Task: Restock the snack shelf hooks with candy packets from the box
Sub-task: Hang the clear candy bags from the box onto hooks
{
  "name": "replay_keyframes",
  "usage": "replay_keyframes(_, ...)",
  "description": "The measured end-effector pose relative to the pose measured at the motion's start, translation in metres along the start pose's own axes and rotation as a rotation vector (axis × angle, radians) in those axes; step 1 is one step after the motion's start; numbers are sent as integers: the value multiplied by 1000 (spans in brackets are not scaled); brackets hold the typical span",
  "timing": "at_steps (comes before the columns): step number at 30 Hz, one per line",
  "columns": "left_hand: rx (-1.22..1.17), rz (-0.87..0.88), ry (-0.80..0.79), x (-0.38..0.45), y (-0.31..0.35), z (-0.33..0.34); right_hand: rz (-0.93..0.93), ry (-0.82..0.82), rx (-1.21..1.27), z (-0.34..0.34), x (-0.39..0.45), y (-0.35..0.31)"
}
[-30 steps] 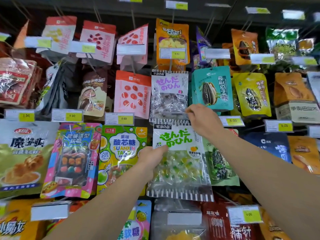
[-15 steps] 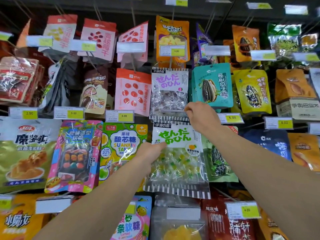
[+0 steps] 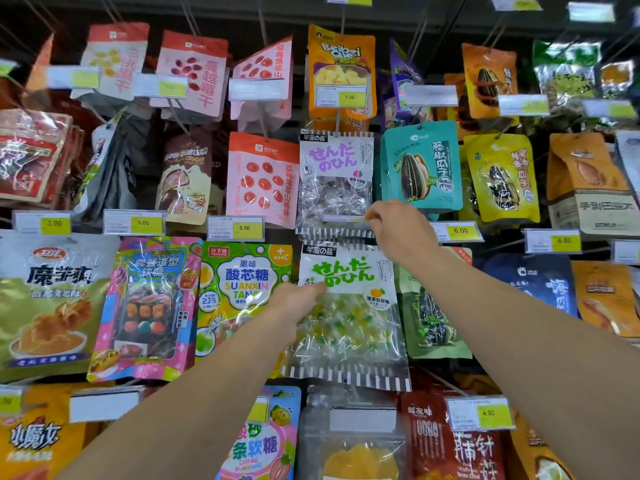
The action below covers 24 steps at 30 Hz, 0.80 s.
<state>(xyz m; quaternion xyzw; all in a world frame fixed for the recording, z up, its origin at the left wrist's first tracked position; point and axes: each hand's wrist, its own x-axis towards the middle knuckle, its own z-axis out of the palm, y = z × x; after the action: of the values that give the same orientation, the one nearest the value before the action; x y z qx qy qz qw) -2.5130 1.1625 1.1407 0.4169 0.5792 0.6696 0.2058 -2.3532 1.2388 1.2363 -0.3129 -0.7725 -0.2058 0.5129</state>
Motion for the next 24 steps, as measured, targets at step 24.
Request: replay_keyframes(24, 47, -2, -3, 7, 12, -4, -13, 9, 32, 0, -2, -3)
